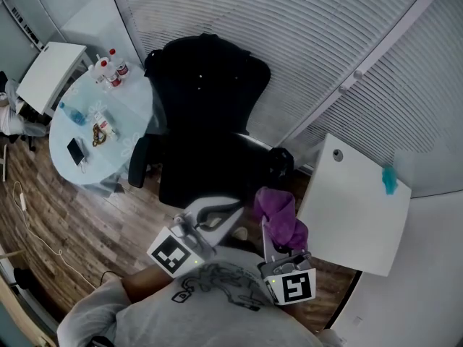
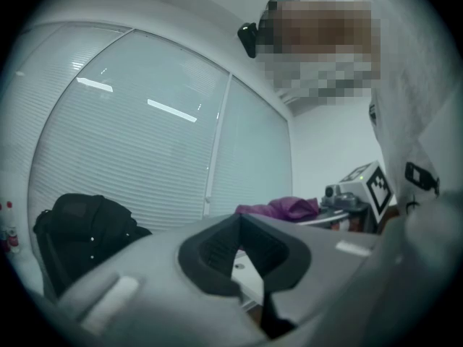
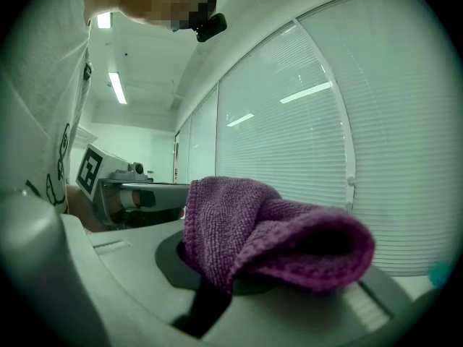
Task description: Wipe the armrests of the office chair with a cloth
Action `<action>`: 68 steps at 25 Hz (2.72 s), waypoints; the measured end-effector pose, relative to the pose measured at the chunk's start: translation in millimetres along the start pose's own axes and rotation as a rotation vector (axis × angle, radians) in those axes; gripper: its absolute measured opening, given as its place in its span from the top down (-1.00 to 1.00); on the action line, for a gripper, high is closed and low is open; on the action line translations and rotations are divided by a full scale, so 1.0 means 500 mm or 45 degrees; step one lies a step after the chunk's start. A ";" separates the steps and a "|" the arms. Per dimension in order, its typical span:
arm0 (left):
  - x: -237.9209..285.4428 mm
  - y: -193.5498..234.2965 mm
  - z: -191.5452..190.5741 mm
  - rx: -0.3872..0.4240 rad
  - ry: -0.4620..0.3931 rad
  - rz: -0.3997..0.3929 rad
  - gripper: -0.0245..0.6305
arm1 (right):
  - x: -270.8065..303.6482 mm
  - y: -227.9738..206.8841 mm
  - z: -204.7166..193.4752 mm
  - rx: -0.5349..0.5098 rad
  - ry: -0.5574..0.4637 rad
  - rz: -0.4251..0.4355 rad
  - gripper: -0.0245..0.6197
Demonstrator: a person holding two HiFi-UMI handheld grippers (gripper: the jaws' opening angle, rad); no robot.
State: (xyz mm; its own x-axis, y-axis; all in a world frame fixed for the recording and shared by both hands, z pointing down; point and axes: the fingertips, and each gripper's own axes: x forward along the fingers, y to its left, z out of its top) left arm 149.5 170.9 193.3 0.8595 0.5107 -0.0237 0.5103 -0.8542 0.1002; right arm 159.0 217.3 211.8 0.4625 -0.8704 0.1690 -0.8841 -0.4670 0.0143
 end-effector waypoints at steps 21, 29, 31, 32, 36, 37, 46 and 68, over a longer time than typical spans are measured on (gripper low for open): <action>0.064 0.003 -0.190 -0.175 0.188 0.036 0.92 | -0.001 -0.069 -0.179 0.132 0.197 0.007 0.83; 0.089 0.004 -0.257 -0.169 0.210 -0.001 0.92 | 0.014 -0.087 -0.238 0.100 0.230 0.018 0.83; 0.098 0.023 -0.286 -0.153 0.214 0.008 0.92 | 0.029 -0.095 -0.269 0.055 0.256 0.026 0.83; 0.103 0.036 -0.301 -0.152 0.216 0.019 0.92 | 0.037 -0.100 -0.289 0.042 0.279 0.032 0.83; 0.121 0.073 -0.368 -0.131 0.247 0.026 0.92 | 0.072 -0.116 -0.366 0.017 0.364 0.060 0.83; 0.123 0.080 -0.391 -0.129 0.261 0.021 0.92 | 0.081 -0.119 -0.387 0.012 0.385 0.069 0.83; 0.141 0.132 -0.547 -0.124 0.275 0.004 0.92 | 0.168 -0.134 -0.570 0.010 0.529 0.132 0.83; 0.170 0.156 -0.809 -0.104 0.421 -0.014 0.92 | 0.234 -0.152 -0.908 0.025 0.822 0.143 0.83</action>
State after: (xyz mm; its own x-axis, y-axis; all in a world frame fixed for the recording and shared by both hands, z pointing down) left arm 250.0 187.6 601.6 0.7904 0.5356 0.2973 0.5039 -0.8445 0.1814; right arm 250.4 221.7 677.7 0.2290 -0.6483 0.7262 -0.9206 -0.3866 -0.0548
